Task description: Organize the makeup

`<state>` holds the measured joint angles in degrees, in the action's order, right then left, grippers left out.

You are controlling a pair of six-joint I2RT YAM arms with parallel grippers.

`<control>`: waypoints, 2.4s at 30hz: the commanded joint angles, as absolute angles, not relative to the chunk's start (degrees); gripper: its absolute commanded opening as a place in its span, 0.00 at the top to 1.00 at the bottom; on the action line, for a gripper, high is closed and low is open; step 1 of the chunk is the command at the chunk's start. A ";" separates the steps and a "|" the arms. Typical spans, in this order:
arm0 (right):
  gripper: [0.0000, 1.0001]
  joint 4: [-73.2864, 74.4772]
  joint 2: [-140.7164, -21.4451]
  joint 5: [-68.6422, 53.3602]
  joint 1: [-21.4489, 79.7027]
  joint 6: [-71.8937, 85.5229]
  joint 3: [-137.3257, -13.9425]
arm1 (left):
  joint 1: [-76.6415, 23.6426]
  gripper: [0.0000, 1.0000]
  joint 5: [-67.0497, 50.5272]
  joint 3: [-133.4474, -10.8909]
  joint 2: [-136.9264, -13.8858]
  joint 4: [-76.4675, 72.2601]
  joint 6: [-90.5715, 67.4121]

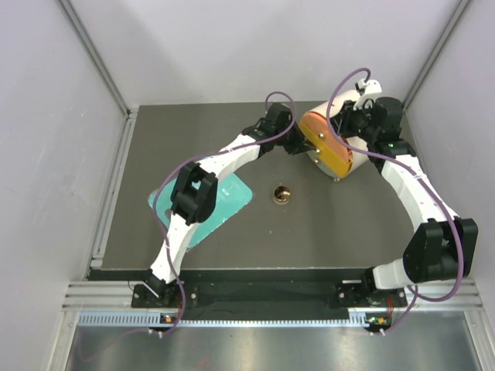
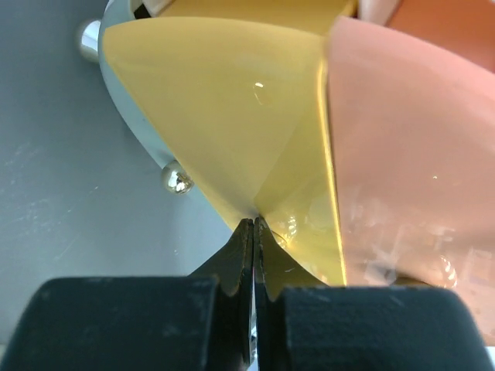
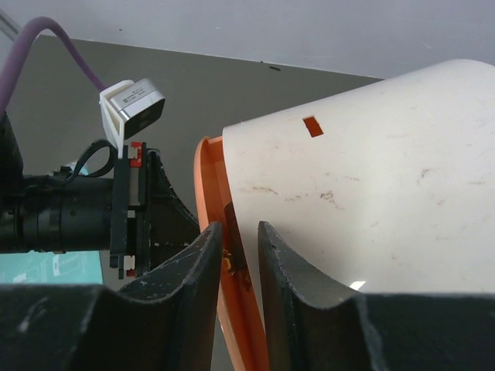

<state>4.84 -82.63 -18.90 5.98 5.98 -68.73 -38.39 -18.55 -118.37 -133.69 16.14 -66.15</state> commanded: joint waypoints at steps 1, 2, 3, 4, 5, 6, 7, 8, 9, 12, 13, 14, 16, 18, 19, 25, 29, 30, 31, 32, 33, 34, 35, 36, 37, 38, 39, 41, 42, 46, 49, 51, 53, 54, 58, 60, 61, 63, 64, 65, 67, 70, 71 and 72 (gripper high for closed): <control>0.72 29.88 -89.38 -15.91 6.68 5.10 -62.75 | -38.93 1.00 -21.09 -122.25 -135.79 6.16 -69.96; 0.72 29.80 -89.38 -16.00 6.77 5.10 -62.75 | -38.94 1.00 -21.53 -122.52 -136.14 5.54 -70.92; 0.72 29.79 -89.38 -16.00 6.68 5.18 -62.75 | -38.94 1.00 -21.71 -122.61 -136.58 4.93 -71.28; 0.72 29.88 -89.38 -15.91 6.68 5.19 -62.75 | -38.85 1.00 -21.97 -122.52 -136.67 4.49 -71.37; 0.72 29.97 -89.21 -15.82 6.68 5.10 -62.75 | -38.93 1.00 -22.06 -122.17 -136.32 4.57 -71.19; 0.72 29.80 -89.21 -15.65 6.68 5.10 -62.75 | -38.85 1.00 -21.89 -121.65 -135.80 4.66 -70.76; 0.72 29.79 -88.77 -15.38 6.68 5.10 -62.75 | -38.85 1.00 -21.54 -120.77 -135.01 5.01 -69.62; 0.73 29.79 -88.42 -15.21 6.68 5.18 -62.67 | -38.85 1.00 -20.75 -118.59 -133.17 4.84 -69.09; 0.72 29.88 -88.24 -14.94 6.68 5.19 -62.67 | -38.76 1.00 -20.22 -117.35 -132.11 4.75 -68.47; 0.72 29.36 -86.49 -13.71 6.68 5.36 -62.14 | -38.50 1.00 -19.16 -112.95 -128.07 3.26 -66.89; 0.72 29.27 -85.61 -13.01 6.68 5.54 -61.88 | -38.50 1.00 -19.42 -112.59 -126.93 3.08 -66.10; 0.72 29.01 -85.08 -12.75 6.68 5.62 -61.70 | -38.50 1.00 -19.51 -112.50 -126.48 3.08 -65.57; 0.73 28.83 -83.51 -11.69 6.77 5.80 -61.26 | -38.50 1.00 -20.65 -112.50 -125.25 2.64 -64.95; 0.73 28.22 -82.10 -10.99 6.77 6.06 -61.09 | -38.58 1.00 -21.27 -112.59 -124.37 2.20 -64.69; 0.73 27.86 -80.78 -10.46 6.68 6.24 -60.91 | -38.76 1.00 -21.44 -112.50 -123.67 1.68 -64.60; 0.73 27.51 -77.61 -8.62 6.42 7.12 -62.48 | -39.81 1.00 -23.11 -114.69 -122.96 0.44 -64.69; 0.73 27.60 -76.99 -6.51 6.07 7.29 -63.46 | -40.60 1.00 -23.29 -116.27 -123.66 0.44 -64.86; 0.73 27.77 -76.99 -5.55 5.98 7.29 -63.63 | -40.69 1.00 -23.29 -116.71 -123.84 0.44 -64.95; 0.73 27.86 -76.99 -5.10 5.72 7.56 -63.81 | -40.95 1.00 -23.12 -117.41 -124.53 0.44 -64.86; 0.73 27.86 -77.17 -4.75 5.71 7.56 -63.81 | -41.04 1.00 -23.20 -117.86 -124.80 0.44 -65.04; 0.73 27.86 -76.82 -3.61 5.63 7.91 -63.81 | -41.04 1.00 -23.12 -118.21 -125.07 0.44 -65.56; 0.73 27.77 -76.82 -3.26 5.45 7.91 -63.63 | -41.22 1.00 -23.12 -119.08 -125.76 0.44 -65.74; 0.73 27.77 -76.64 -2.90 5.28 8.08 -63.63 | -41.22 1.00 -22.94 -119.70 -126.21 0.35 -65.92; 0.72 27.69 -76.55 -2.29 5.27 8.26 -63.63 | -41.31 1.00 -23.03 -120.40 -126.65 0.44 -66.09; 0.72 27.69 -76.47 -2.11 5.19 8.26 -63.55 | -41.31 1.00 -22.85 -121.80 -127.35 0.61 -66.09; 0.72 27.77 -76.46 -2.02 5.19 8.17 -63.54 | -41.40 1.00 -22.85 -122.51 -127.79 0.96 -66.09; 0.72 27.69 -76.38 -1.76 5.10 8.17 -63.54 | -41.40 1.00 -22.68 -123.13 -128.14 1.23 -66.01; 0.72 27.69 -76.11 -1.32 5.01 8.26 -63.55 | -41.40 1.00 -22.59 -123.92 -129.02 1.41 -66.18; 0.72 27.51 -75.85 -1.32 5.01 8.35 -63.54 | -41.31 1.00 -22.67 -123.93 -129.20 1.32 -66.44; 0.72 27.42 -75.41 -1.32 4.92 8.26 -63.63 | -41.31 1.00 -23.47 -123.66 -128.68 1.49 -65.66; 0.72 27.07 -74.71 -1.32 4.83 8.09 -63.46 | -41.05 1.00 -21.54 -121.22 -125.08 1.41 -62.23; 0.72 26.90 -74.18 -1.23 4.83 7.91 -63.54 | -40.61 1.00 -21.09 -119.28 -122.01 1.06 -60.83; 0.72 26.72 -74.01 -1.14 4.75 8.00 -63.72 | -39.73 1.00 -21.44 -115.68 -120.07 0.44 -60.56; 0.72 26.63 -73.92 -1.06 4.75 8.00 -63.72 | -39.20 1.00 -21.62 -114.27 -118.32 0.44 -60.56; 0.72 25.75 -74.00 -1.14 4.57 8.35 -63.98 | -38.32 1.00 -22.85 -107.16 -115.23 -1.06 -59.94; 0.72 25.14 -74.26 -1.23 4.57 8.61 -64.60 | -38.14 1.00 -23.64 -104.86 -114.18 -1.93 -60.03; 0.72 25.05 -74.44 -1.23 4.48 8.61 -65.03 | -38.23 1.00 -23.82 -103.20 -114.08 -2.28 -60.20; 0.72 25.05 -74.79 -0.97 4.48 8.53 -66.52 | -38.23 1.00 -24.34 -101.96 -113.91 -2.90 -60.64; 0.72 25.22 -74.88 -0.88 4.48 8.53 -67.06 | -38.32 1.00 -24.52 -101.34 -113.99 -2.99 -60.64; 0.72 25.49 -75.14 -0.62 4.40 8.53 -67.84 | -38.32 1.00 -24.70 -101.16 -114.17 -3.08 -60.82; 0.73 26.45 -75.41 -0.44 4.48 8.44 -70.04 | -38.23 1.00 -25.31 -100.99 -114.96 -2.82 -60.73; 0.73 27.42 -75.24 -0.44 4.48 8.44 -72.07 | -38.23 1.00 -25.66 -100.99 -115.92 -2.37 -60.65; 0.74 27.68 -74.97 -0.53 4.48 8.35 -72.51 | -38.23 1.00 -25.75 -100.99 -116.19 -2.03 -60.73; 0.74 27.77 -74.80 -0.88 4.48 8.52 -72.86 | -38.23 1.00 -25.84 -100.73 -116.54 -2.02 -60.65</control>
